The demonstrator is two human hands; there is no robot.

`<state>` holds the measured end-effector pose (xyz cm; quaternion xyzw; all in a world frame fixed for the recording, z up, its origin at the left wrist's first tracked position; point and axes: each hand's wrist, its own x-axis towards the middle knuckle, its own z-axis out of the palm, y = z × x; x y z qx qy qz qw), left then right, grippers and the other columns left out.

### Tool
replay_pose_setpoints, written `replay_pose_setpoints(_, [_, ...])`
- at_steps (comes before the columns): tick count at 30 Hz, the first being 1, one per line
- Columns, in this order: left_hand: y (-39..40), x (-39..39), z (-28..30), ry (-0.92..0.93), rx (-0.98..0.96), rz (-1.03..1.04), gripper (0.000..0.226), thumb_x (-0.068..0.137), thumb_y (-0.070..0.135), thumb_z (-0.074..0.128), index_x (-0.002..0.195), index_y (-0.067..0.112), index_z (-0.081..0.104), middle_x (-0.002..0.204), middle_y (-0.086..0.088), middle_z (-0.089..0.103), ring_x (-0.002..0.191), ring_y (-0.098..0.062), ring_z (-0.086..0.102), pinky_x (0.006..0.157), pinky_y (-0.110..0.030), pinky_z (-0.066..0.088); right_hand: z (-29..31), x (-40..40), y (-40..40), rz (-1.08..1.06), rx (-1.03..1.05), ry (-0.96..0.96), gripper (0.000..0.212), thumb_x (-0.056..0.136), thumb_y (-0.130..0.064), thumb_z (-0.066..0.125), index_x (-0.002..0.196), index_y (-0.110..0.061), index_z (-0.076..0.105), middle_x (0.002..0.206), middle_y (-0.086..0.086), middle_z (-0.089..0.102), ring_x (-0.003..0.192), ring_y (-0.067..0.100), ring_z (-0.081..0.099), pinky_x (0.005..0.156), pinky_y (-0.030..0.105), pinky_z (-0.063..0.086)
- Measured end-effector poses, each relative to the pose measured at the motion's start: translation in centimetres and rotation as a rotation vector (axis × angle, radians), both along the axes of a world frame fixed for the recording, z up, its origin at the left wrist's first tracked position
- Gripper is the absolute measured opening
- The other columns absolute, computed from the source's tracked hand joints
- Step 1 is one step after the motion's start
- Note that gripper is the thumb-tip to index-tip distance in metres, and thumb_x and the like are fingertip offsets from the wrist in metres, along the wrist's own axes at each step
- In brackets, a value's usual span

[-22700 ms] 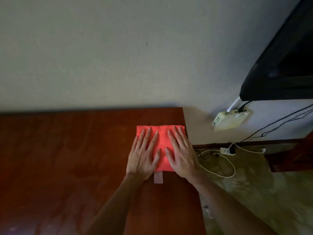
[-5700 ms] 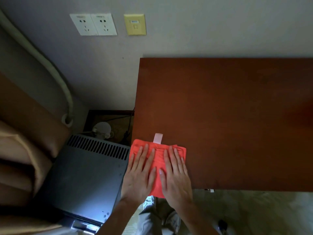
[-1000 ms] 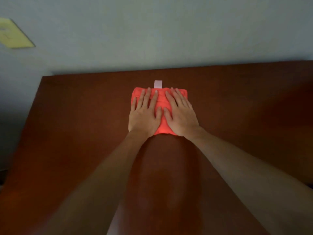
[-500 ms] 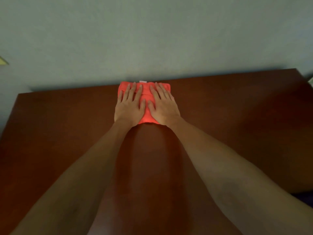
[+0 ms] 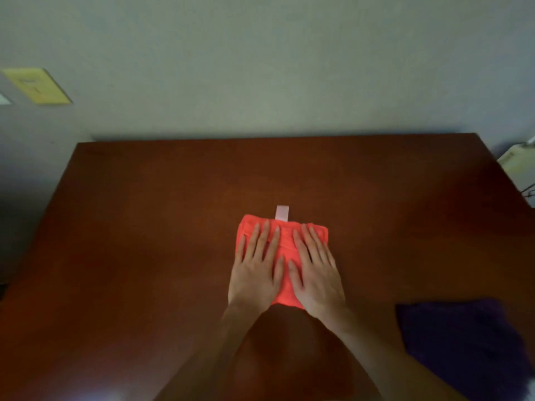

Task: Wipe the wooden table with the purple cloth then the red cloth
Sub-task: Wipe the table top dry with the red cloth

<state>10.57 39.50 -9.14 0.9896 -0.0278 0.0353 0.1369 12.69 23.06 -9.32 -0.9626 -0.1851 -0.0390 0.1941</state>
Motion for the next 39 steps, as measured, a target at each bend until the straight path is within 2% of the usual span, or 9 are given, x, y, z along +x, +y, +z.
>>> replay_pose_setpoints(5, [-6.4, -8.6, 0.6, 0.029, -0.012, 0.024, 0.060, 0.107, 0.041, 0.024, 0.162, 0.020, 0.017, 0.170, -0.003, 0.013, 0.158, -0.018, 0.002, 0.125, -0.050, 0.018, 0.1, -7.8, -6.3, 0.033, 0.010, 0.000, 0.060, 0.107, -0.038, 0.035, 0.162, -0.016, 0.029, 0.170, 0.002, 0.024, 0.159, 0.017, 0.015, 0.125, 0.044, 0.026])
replay_pose_setpoints(9, [-9.9, -12.4, 0.9, 0.036, 0.009, 0.049, 0.059, 0.107, 0.042, 0.023, 0.162, 0.020, 0.017, 0.170, -0.002, 0.013, 0.158, -0.019, 0.004, 0.125, -0.051, 0.021, 0.2, -11.0, -9.7, 0.057, 0.000, 0.007, 0.060, 0.107, -0.038, 0.037, 0.162, -0.017, 0.027, 0.171, 0.001, 0.021, 0.159, 0.016, 0.014, 0.125, 0.044, 0.027])
replay_pose_setpoints(14, [-11.6, -13.7, 1.0, 0.047, 0.026, 0.078, 0.059, 0.107, 0.042, 0.023, 0.162, 0.020, 0.019, 0.170, -0.001, 0.014, 0.158, -0.018, 0.006, 0.123, -0.052, 0.024, 0.3, -12.1, -11.3, 0.066, -0.010, 0.032, 0.060, 0.108, -0.039, 0.034, 0.163, -0.019, 0.025, 0.172, 0.000, 0.018, 0.159, 0.015, 0.012, 0.125, 0.044, 0.028])
replay_pose_setpoints(21, [-11.7, -12.2, 1.0, 0.061, 0.032, 0.081, 0.059, 0.106, 0.041, 0.022, 0.162, 0.019, 0.020, 0.170, -0.002, 0.014, 0.158, -0.019, 0.007, 0.123, -0.053, 0.025, 0.8, -10.4, -11.1, 0.072, -0.036, 0.036, 0.061, 0.106, -0.036, 0.036, 0.163, -0.018, 0.024, 0.172, 0.001, 0.018, 0.159, 0.017, 0.012, 0.125, 0.040, 0.022])
replay_pose_setpoints(26, [-11.5, -5.1, 0.9, 0.024, -0.004, 0.109, 0.059, 0.105, 0.040, 0.023, 0.161, 0.020, 0.023, 0.169, -0.003, 0.017, 0.158, -0.018, 0.007, 0.124, -0.052, 0.022, 0.5, -3.0, -10.8, 0.103, -0.003, 0.029, 0.059, 0.106, -0.034, 0.034, 0.162, -0.016, 0.027, 0.172, 0.004, 0.020, 0.160, 0.016, 0.009, 0.128, 0.041, 0.018])
replay_pose_setpoints(31, [-11.4, 6.6, 0.4, -0.003, 0.003, 0.122, 0.061, 0.105, 0.042, 0.023, 0.161, 0.021, 0.022, 0.169, -0.004, 0.018, 0.158, -0.019, 0.008, 0.127, -0.050, 0.014, -0.3, 8.9, -10.8, 0.125, 0.003, 0.018, 0.058, 0.107, -0.035, 0.029, 0.161, -0.014, 0.029, 0.170, 0.008, 0.025, 0.159, 0.019, 0.016, 0.127, 0.047, 0.023])
replay_pose_setpoints(35, [-12.1, 16.8, 0.2, -0.014, -0.004, 0.124, 0.061, 0.104, 0.042, 0.025, 0.161, 0.022, 0.023, 0.169, -0.005, 0.019, 0.157, -0.021, 0.010, 0.127, -0.048, 0.008, -0.2, 19.1, -11.5, 0.088, -0.033, 0.013, 0.061, 0.105, -0.040, 0.027, 0.161, -0.016, 0.031, 0.169, 0.006, 0.027, 0.158, 0.019, 0.019, 0.128, 0.043, 0.021])
replay_pose_setpoints(39, [-13.5, 24.6, 0.3, -0.009, -0.002, 0.130, 0.065, 0.100, 0.045, 0.016, 0.161, 0.022, 0.023, 0.169, -0.006, 0.018, 0.157, -0.021, 0.009, 0.127, -0.047, 0.003, 0.0, 27.2, -12.7, 0.099, -0.082, 0.009, 0.065, 0.103, -0.045, 0.022, 0.162, -0.018, 0.027, 0.170, 0.004, 0.024, 0.158, 0.017, 0.018, 0.128, 0.040, 0.020])
